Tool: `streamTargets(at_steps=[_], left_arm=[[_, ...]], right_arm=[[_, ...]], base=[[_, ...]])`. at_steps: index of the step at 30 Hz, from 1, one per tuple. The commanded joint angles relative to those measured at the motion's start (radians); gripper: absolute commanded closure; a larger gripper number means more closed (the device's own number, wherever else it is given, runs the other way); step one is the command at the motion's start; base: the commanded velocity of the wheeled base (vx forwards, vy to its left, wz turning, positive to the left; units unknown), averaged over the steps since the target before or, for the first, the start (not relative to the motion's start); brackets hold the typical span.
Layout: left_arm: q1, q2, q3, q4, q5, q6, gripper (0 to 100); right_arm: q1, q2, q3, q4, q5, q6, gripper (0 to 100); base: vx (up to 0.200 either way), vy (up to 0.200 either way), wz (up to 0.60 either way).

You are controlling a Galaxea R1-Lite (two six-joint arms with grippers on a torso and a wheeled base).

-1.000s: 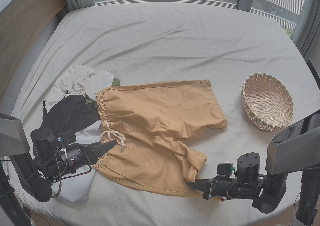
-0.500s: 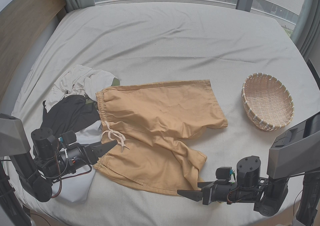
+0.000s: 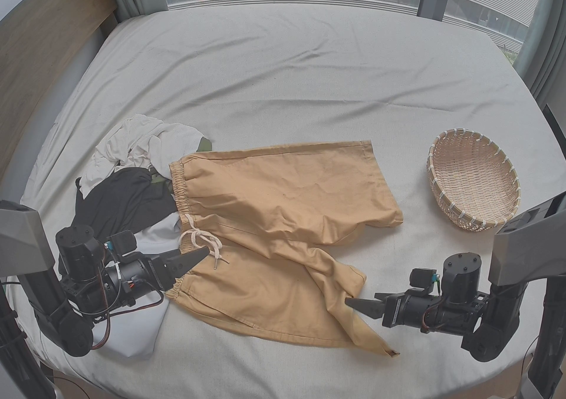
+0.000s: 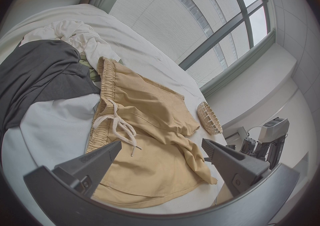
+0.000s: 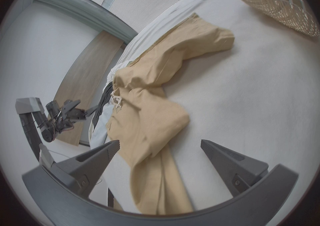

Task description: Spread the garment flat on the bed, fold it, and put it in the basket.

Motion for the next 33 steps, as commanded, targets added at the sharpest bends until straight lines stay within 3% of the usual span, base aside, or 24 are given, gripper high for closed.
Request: streamTargets(at_steps=[1, 16, 33], left_arm=[[0.0, 0.002, -0.004, 0.0, 0.0, 0.0, 0], [0.0, 0.001, -0.004, 0.0, 0.0, 0.001, 0], [-0.003, -0.002, -0.003, 0.0, 0.003, 0.001, 0]], right_arm=[[-0.046, 0.048, -0.066, 0.0, 0.0, -0.003, 0], [-0.019, 0.112, -0.204, 0.0, 0.008, 0.002, 0], [0.113, -0.084, -0.08, 0.0, 0.077, 0.03, 0]], base=[[0.0, 0.0, 0.0], [0.0, 0.0, 0.0], [0.0, 0.0, 0.0]])
